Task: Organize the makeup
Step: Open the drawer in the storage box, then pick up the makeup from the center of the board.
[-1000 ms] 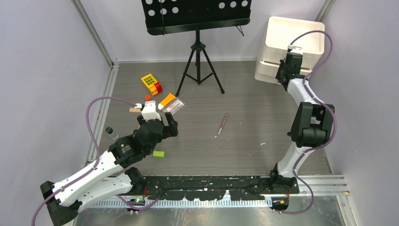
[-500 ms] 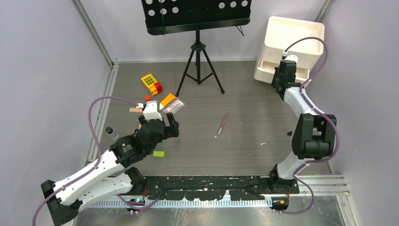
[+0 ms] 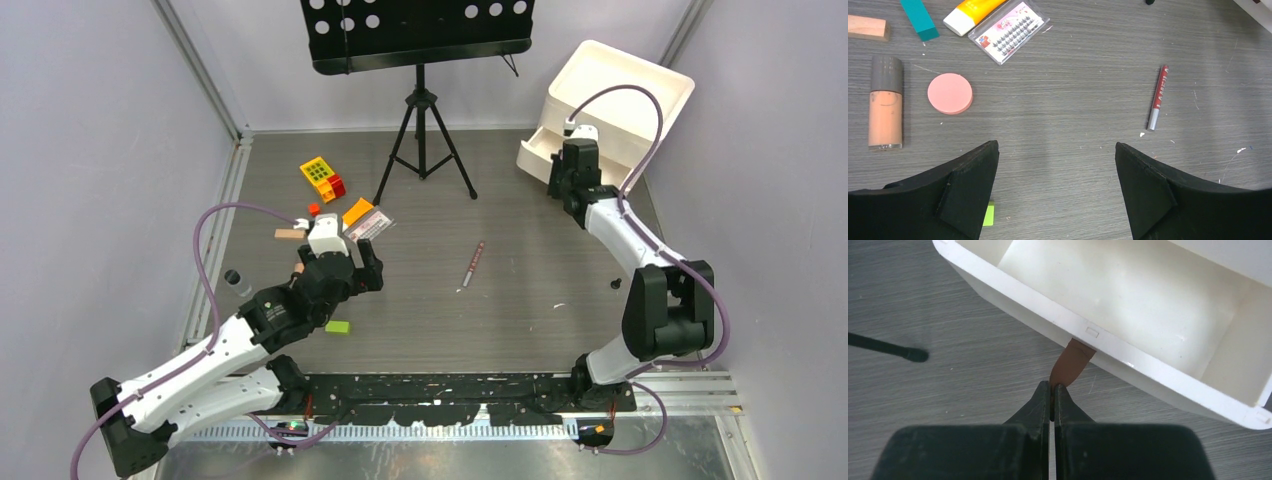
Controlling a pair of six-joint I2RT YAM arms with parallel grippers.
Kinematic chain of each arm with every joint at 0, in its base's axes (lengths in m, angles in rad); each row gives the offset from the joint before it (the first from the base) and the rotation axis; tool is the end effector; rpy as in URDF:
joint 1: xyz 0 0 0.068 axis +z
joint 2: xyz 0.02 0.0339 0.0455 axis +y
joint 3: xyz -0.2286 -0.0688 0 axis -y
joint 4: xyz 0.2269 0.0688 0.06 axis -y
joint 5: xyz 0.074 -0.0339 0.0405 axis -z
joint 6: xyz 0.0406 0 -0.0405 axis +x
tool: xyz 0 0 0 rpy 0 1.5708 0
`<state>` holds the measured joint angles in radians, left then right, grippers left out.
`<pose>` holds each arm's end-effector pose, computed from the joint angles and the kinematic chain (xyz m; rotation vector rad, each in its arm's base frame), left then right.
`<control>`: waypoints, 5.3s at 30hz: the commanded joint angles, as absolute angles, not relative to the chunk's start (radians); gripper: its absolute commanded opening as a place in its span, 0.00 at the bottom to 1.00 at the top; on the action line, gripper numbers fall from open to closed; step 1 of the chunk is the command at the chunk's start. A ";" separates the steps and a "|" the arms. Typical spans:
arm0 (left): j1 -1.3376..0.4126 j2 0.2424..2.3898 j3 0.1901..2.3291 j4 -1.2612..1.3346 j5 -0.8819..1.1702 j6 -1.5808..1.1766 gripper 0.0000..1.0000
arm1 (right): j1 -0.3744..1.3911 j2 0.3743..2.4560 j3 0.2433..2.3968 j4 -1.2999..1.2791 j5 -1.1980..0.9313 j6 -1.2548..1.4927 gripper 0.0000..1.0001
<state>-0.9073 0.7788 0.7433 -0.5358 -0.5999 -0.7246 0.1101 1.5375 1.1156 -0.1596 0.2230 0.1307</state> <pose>0.1268 -0.1250 0.2678 -0.1558 2.0484 -0.3763 0.3378 0.0283 0.2414 0.1508 2.1324 -0.0989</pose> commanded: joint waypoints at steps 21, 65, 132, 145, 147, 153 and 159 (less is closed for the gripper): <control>-0.903 0.795 0.736 -0.484 -0.582 -0.734 0.88 | 0.229 1.218 0.922 -0.306 0.220 0.174 0.00; -0.904 0.841 0.711 -0.428 -0.562 -0.740 0.88 | 0.611 0.863 0.805 -0.644 0.335 0.455 0.00; -1.069 1.976 1.022 0.357 -0.474 -0.314 0.60 | 0.739 0.634 0.950 -0.787 0.548 0.440 0.54; -1.084 2.011 1.089 0.115 -0.497 -0.336 0.15 | 0.738 0.638 0.942 -0.779 0.566 0.434 0.54; -1.084 1.990 1.064 0.105 -0.501 -0.358 0.10 | 0.738 0.641 0.942 -0.774 0.563 0.433 0.54; -1.083 1.871 0.959 0.058 -0.509 -0.437 0.00 | 0.738 0.655 0.936 -0.761 0.561 0.423 0.54; -1.083 1.671 0.831 0.032 -0.496 -0.487 0.00 | 0.738 0.658 0.929 -0.749 0.560 0.421 0.55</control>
<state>-1.0843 1.7924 0.8997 0.1257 -0.4957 -0.4377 0.7330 0.6548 0.9348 -0.7929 0.5339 0.4347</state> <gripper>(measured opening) 0.166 0.542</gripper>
